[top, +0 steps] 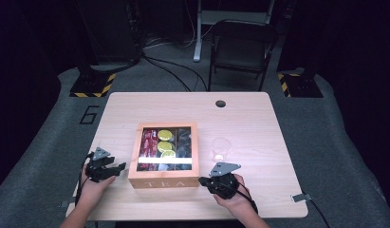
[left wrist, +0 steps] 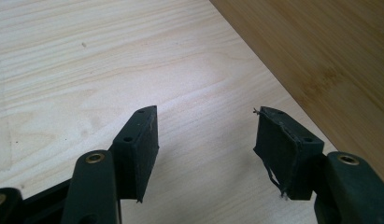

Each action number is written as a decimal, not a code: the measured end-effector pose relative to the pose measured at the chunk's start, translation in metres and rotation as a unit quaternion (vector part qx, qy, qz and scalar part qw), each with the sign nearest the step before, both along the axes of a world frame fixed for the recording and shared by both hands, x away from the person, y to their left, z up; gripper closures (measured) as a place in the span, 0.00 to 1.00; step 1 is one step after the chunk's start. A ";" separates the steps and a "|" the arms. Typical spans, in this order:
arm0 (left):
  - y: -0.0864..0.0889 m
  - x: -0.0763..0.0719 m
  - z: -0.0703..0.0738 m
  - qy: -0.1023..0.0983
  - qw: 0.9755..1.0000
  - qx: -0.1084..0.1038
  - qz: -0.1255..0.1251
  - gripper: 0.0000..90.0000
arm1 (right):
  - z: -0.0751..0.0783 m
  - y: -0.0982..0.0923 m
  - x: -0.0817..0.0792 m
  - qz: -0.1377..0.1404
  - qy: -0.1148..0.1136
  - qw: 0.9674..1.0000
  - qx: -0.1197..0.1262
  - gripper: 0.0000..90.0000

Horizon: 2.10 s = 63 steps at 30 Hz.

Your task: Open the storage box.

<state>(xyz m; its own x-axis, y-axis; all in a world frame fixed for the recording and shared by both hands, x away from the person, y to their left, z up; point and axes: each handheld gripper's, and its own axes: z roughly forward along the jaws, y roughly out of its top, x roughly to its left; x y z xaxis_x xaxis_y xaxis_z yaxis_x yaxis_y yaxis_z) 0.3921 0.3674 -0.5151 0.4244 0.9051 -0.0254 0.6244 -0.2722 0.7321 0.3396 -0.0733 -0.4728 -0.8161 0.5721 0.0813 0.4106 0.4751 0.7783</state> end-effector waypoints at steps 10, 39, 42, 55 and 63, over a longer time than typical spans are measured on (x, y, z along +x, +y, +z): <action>0.001 -0.008 0.005 -0.011 1.000 -0.001 0.001 0.44 | 0.001 0.001 0.002 0.003 -0.004 1.000 -0.003 0.97; -0.028 -0.069 0.063 -0.076 0.993 -0.040 -0.075 0.47 | 0.028 0.002 0.016 0.008 -0.016 0.997 0.077 0.96; -0.036 -0.070 0.063 -0.077 0.992 -0.035 -0.089 0.47 | 0.029 0.002 0.016 0.005 -0.014 0.997 0.077 0.96; -0.054 -0.066 0.086 -0.112 0.988 -0.028 -0.105 0.44 | 0.040 0.004 0.017 -0.006 -0.019 0.997 0.081 0.96; -0.057 -0.062 0.099 -0.120 0.987 -0.024 -0.107 0.45 | 0.053 0.006 0.020 -0.022 -0.038 0.997 0.066 0.82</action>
<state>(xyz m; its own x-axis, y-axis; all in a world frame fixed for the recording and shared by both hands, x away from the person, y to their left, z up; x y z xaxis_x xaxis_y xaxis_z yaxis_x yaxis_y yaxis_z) 0.3303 0.3099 -0.4161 0.6050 0.7941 0.0582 0.3633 -0.3404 0.8673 0.3598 -0.0670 -0.4198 -0.7975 0.5953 0.0978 0.3667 0.3497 0.8621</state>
